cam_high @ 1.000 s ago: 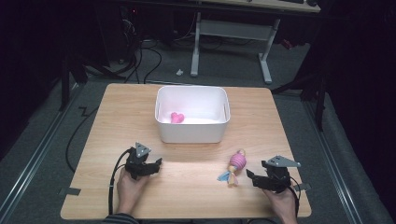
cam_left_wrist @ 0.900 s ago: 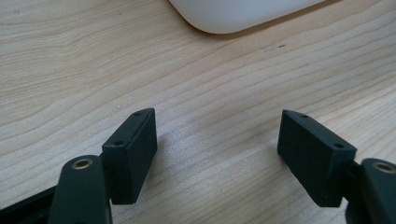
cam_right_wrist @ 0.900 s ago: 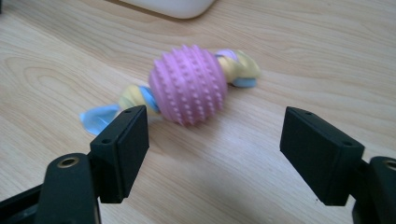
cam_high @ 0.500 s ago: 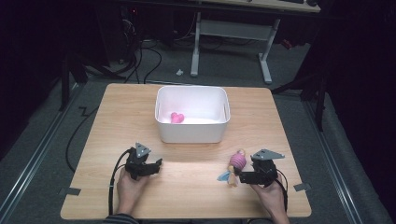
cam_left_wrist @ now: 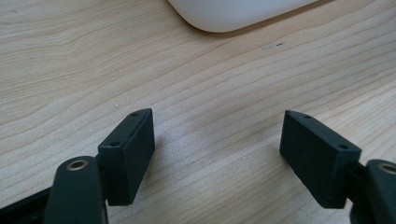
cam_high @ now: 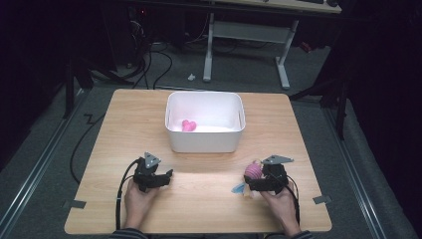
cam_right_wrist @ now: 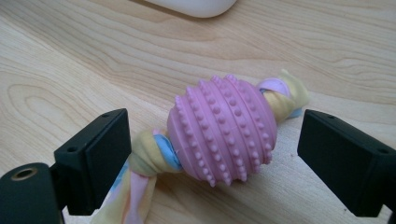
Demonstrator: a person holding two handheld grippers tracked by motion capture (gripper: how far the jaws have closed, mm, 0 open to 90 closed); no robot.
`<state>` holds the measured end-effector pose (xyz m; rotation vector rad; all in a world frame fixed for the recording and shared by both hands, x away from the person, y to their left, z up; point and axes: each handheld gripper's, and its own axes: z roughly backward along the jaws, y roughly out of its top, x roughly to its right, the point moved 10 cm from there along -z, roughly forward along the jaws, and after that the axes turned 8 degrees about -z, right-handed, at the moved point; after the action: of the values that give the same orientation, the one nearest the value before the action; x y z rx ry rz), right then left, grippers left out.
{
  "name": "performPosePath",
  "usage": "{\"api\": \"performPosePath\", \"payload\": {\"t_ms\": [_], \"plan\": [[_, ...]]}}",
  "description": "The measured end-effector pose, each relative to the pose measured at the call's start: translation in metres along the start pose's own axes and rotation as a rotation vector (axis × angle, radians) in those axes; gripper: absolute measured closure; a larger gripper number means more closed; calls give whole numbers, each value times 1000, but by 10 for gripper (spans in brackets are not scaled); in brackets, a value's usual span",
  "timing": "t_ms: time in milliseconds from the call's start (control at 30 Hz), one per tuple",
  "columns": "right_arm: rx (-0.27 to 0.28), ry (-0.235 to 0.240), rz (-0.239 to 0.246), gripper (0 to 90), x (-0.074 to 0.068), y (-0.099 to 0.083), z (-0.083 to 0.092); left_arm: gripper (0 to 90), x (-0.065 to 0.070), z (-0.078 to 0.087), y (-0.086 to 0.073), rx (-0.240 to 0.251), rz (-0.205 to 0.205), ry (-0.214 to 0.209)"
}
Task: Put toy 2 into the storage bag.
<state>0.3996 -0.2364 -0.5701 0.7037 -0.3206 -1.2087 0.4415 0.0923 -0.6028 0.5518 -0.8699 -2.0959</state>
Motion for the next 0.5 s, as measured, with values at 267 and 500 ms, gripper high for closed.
{"api": "performPosePath", "payload": {"t_ms": [267,500], "plan": [[-12,24,-14,93,-4,2,-10,267,0,0,0,0,0,0],[-25,52,-26,142,-7,1,-17,267,0,0,0,0,0,-1]]}}
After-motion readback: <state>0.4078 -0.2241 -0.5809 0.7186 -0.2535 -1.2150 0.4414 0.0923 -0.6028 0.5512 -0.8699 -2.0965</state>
